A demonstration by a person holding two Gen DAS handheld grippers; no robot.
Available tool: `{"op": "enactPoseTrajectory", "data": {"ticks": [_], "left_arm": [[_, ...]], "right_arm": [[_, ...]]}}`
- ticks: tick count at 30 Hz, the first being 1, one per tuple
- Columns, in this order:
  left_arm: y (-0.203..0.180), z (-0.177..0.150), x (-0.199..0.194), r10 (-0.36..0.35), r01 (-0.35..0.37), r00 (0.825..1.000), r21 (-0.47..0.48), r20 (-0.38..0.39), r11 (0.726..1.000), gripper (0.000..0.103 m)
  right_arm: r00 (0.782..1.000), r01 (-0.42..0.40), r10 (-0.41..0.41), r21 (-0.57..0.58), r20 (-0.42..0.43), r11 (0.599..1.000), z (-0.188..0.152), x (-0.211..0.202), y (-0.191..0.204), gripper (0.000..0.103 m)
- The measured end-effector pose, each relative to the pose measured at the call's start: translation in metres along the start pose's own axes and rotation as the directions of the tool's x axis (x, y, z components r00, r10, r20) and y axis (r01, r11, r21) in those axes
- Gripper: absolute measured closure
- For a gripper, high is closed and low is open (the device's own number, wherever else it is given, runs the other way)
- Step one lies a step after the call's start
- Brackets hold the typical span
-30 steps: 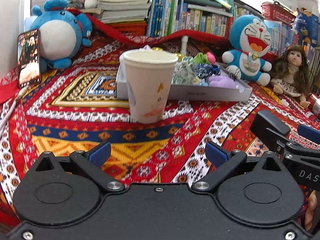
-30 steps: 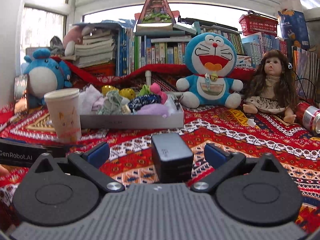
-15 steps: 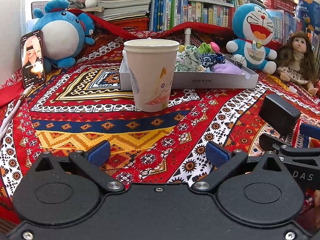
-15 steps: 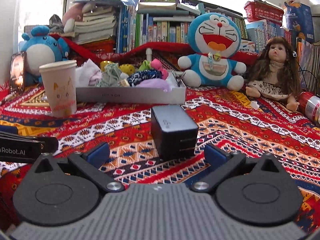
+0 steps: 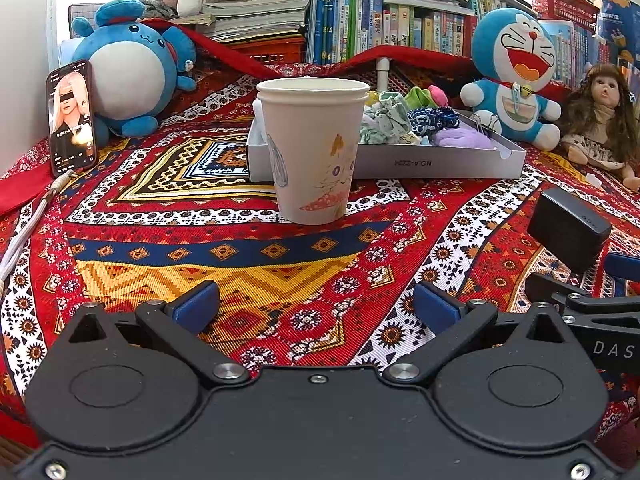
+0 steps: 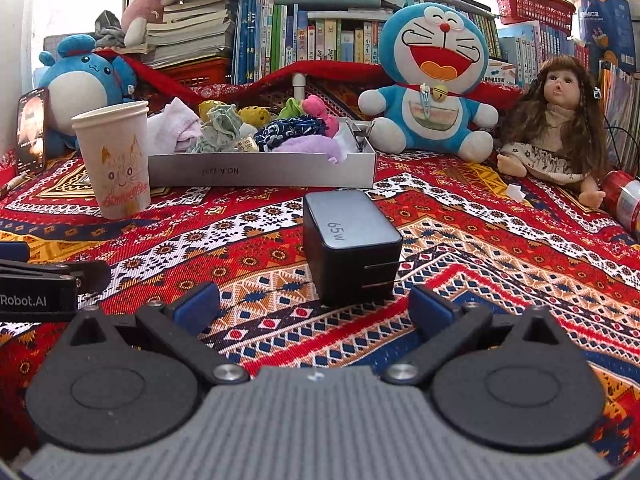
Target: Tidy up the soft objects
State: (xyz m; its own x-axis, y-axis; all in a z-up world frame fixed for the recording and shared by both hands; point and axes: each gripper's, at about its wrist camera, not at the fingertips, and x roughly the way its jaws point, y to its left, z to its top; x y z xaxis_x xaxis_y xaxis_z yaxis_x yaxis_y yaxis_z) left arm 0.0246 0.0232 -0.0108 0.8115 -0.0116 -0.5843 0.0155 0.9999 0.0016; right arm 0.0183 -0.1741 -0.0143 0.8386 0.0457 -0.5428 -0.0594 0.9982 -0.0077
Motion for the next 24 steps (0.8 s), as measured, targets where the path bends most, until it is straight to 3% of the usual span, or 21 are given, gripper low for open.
{"op": "enactPoseTrajectory", "data": {"ticks": [24], "left_arm": [[-0.0008, -0.0013, -0.0004, 0.002, -0.002, 1.0, 0.005, 0.004, 1.0, 0.0]], "right_arm": [[1.0, -0.007, 0.007, -0.002, -0.014, 1.0, 0.0011, 0.002, -0.0006, 0.0]]}}
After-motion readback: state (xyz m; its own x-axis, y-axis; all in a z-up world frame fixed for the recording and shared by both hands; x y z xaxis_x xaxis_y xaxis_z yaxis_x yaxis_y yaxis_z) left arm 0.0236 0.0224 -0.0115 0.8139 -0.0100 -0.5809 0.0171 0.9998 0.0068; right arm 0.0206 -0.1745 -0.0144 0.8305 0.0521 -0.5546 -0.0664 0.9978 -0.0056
